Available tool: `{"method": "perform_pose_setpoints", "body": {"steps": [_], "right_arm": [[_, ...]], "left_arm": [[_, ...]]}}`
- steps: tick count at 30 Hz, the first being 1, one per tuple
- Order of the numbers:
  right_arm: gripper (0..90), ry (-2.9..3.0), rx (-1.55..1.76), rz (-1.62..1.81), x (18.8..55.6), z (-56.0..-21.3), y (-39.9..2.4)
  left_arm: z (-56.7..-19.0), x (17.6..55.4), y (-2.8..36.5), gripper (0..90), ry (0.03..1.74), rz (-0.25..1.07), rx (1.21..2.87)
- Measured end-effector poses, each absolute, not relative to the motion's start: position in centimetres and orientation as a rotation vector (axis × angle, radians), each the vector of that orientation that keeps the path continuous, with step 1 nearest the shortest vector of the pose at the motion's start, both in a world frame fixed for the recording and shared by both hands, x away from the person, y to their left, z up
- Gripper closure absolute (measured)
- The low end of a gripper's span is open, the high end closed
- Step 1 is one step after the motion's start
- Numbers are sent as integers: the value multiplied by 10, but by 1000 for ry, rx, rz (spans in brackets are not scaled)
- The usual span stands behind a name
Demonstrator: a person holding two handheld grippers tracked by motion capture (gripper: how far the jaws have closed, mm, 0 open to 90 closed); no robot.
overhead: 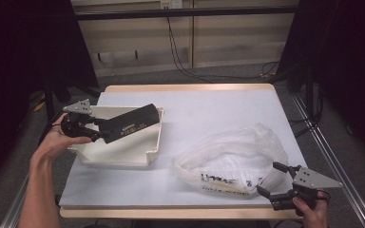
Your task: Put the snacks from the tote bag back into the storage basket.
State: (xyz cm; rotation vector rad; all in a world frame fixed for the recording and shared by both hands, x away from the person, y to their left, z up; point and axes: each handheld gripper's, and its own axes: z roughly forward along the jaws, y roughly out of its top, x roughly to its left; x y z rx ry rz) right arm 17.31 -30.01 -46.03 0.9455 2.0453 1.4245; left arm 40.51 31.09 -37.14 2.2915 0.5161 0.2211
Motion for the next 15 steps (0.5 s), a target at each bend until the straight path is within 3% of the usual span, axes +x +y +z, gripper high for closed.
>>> {"method": "perform_pose_setpoints", "body": {"steps": [15], "right_arm": [[22, 2064, 941, 1430, 175, -461, -299]], "left_arm": [[-395, 410, 310, 433, 540, 186, 2344]]}}
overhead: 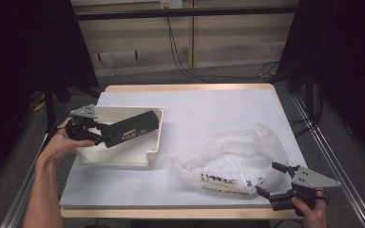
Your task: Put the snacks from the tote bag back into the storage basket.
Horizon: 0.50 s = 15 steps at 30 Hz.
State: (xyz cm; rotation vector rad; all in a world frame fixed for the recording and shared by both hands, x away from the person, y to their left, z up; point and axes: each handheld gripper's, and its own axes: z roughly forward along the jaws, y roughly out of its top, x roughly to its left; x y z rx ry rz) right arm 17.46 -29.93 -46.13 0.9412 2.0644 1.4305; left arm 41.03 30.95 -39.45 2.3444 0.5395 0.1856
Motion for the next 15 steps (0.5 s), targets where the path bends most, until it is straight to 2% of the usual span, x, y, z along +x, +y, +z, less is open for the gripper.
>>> {"method": "perform_pose_setpoints", "body": {"steps": [15], "right_arm": [[22, 2068, 945, 1428, 175, -462, -299]], "left_arm": [[-409, 413, 302, 432, 537, 154, 2411]]}}
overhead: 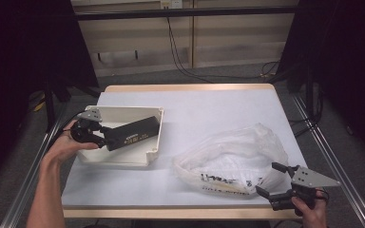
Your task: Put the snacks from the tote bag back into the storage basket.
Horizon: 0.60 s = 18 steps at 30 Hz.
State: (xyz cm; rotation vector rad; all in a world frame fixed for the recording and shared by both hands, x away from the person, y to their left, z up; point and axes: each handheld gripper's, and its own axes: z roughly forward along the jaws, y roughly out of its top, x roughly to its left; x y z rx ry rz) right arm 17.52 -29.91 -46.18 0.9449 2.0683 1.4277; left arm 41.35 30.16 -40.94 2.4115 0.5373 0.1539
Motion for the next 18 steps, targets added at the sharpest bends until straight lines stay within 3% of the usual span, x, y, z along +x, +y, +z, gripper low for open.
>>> {"method": "perform_pose_setpoints", "body": {"steps": [18], "right_arm": [[19, 2075, 946, 1422, 175, -462, -298]], "left_arm": [[-416, 435, 285, 396, 705, 109, 2515]]}}
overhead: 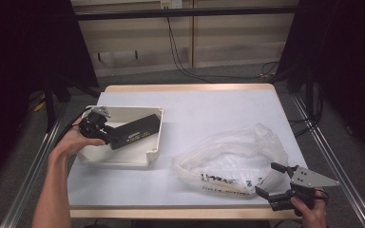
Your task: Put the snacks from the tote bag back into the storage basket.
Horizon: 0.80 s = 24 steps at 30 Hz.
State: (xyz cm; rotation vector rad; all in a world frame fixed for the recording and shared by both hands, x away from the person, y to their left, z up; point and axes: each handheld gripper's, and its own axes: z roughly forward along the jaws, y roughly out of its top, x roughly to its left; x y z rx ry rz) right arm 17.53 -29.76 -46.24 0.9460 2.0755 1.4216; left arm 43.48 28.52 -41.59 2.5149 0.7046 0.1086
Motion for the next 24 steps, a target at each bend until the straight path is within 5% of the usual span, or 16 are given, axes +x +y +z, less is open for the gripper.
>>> {"method": "perform_pose_setpoints", "body": {"steps": [12, 24], "right_arm": [[18, 2083, 939, 1429, 175, -462, -297], [16, 2083, 937, 1425, 176, -463, -297]], "left_arm": [[-420, 448, 274, 269, 889, 201, 2510], [-422, 453, 264, 300, 838, 203, 2519]]}}
